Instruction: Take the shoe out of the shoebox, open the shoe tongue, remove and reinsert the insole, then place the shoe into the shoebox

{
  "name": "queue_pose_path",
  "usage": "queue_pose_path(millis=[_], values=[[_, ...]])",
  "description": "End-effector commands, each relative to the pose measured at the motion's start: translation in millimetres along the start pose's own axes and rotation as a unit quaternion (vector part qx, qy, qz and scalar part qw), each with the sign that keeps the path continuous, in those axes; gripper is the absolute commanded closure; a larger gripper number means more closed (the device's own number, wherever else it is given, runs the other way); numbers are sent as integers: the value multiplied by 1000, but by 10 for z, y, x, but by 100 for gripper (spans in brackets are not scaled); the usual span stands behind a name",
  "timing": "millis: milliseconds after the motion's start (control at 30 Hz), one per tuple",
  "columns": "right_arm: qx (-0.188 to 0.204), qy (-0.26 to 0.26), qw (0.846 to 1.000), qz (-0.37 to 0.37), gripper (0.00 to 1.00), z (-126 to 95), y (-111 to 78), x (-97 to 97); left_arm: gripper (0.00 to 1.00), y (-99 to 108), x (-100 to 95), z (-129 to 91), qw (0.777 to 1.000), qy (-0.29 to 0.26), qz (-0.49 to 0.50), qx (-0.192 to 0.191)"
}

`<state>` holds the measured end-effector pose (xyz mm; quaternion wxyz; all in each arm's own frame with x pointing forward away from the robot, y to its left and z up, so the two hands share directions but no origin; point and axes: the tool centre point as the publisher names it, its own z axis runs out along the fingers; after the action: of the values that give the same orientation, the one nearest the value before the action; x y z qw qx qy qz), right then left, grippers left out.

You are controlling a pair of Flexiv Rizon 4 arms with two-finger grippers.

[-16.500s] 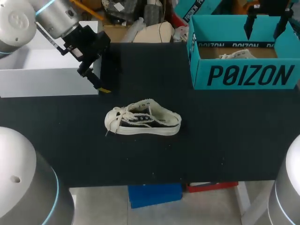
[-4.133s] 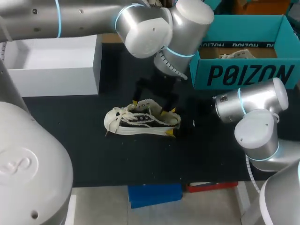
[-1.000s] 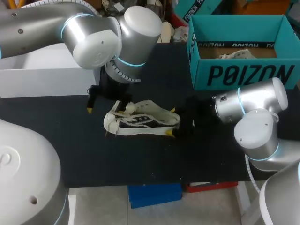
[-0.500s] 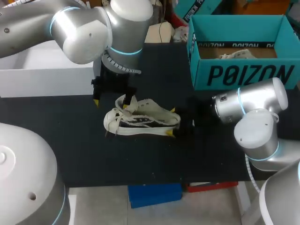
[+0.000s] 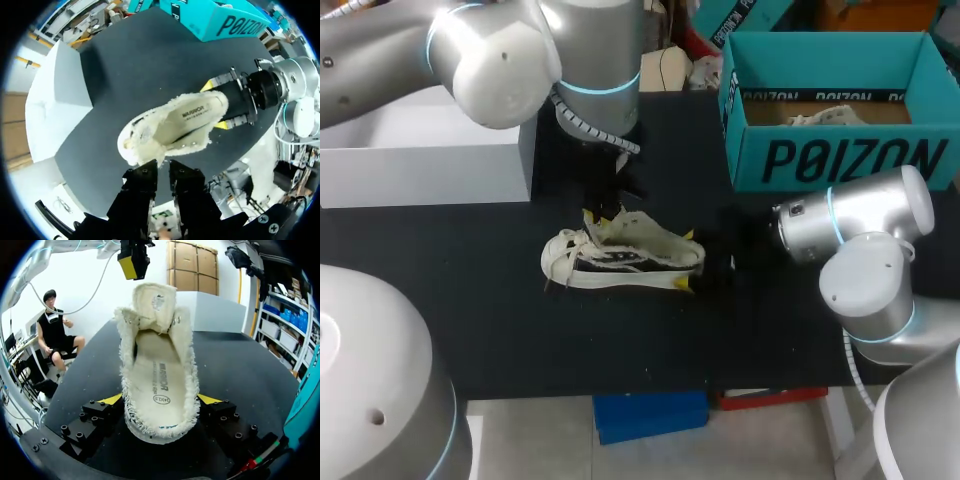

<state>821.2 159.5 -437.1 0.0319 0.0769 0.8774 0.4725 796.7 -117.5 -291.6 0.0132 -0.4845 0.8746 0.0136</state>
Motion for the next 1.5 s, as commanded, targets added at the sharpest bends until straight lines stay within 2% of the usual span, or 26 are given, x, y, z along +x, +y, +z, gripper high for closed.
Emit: queue_pose_path(millis=[33,567,633,733,833,900,1033,1167,1500], values=[[1,0,1000,1,100,39,-22,-13,100,-131,41,53,870,98,482,-34],[1,0,1000,1,100,39,-22,-13,100,-131,41,53,870,98,482,-34],[1,0,1000,1,100,39,-22,-13,100,-156,81,73,849,78,522,-20],[1,0,1000,1,100,39,-22,-13,100,-208,145,68,815,95,572,9],[1,0,1000,1,100,39,-22,-13,100,-285,194,55,797,93,597,12],[1,0,1000,1,100,39,-22,-13,100,-341,216,46,793,84,603,14],[1,0,1000,1,100,39,-22,-13,100,-408,243,67,788,89,608,28],[1,0,1000,1,100,39,-22,-13,100,-473,259,178,788,95,607,32],[1,0,1000,1,100,39,-22,-13,100,-526,267,465,809,119,576,22]])
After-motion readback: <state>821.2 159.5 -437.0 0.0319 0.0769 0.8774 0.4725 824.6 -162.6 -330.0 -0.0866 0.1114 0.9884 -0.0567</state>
